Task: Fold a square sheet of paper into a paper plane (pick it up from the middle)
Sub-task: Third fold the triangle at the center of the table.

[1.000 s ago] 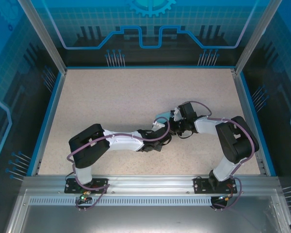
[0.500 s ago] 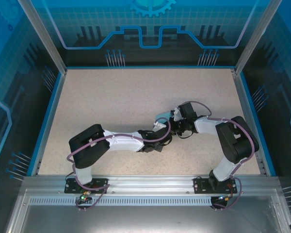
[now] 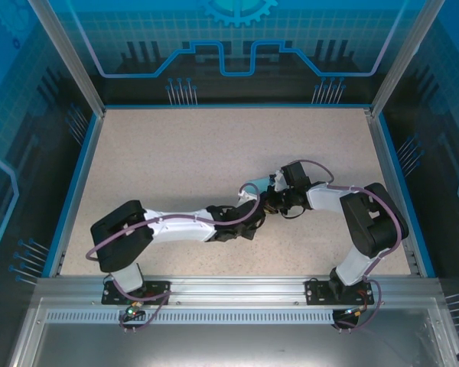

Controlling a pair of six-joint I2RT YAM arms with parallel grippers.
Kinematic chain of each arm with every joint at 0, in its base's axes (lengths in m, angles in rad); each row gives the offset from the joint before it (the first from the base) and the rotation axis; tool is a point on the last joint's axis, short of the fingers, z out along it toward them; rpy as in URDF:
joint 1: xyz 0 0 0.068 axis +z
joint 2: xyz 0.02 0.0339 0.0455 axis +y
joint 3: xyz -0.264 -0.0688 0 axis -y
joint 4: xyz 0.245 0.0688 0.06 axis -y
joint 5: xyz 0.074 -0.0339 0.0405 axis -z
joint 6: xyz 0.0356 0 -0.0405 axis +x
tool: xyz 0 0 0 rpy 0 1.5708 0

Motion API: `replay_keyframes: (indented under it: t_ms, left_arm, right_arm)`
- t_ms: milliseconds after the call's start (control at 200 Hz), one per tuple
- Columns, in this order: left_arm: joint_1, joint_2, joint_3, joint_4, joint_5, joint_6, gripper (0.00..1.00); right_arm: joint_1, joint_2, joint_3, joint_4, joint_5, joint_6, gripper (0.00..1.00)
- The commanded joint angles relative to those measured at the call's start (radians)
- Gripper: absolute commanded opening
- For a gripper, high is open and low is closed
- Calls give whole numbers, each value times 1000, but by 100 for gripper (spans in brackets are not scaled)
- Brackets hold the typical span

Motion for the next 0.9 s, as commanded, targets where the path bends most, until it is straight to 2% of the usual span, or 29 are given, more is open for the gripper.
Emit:
replay_keyframes:
  t_ms: [0,110,205,425,460,515,650,705,895]
  left_arm:
    - [24,-73,-56,38,106,-31,23]
    - [96,-117,-91,85,208,-33,19]
    - [183,-115,-91,122,373,-24,14]
    - [307,-42,-28,145,628,11,10]
    - [320,-20,-9,144,662,17,10]
    - [334,13,22,131,683,21,6]
    - [356,70,66,121,713,51,7]
    - [369,116,109,87,730,59,3]
    - [403,232,190,61,805,88,2]
  right_arm:
    - [16,3,15,-37,16,-4,18]
    - [17,-24,13,-73,48,-11,26]
    - [15,-75,2,-101,77,-11,33]
    - [16,-261,-39,-227,191,-13,40]
    - [17,-293,-53,-228,197,-7,39]
    - [25,-337,-79,-208,185,14,31]
    - [104,-404,-131,-147,200,76,20]
    - [142,-408,-146,-114,214,105,18]
    - [254,-331,-151,25,233,198,13]
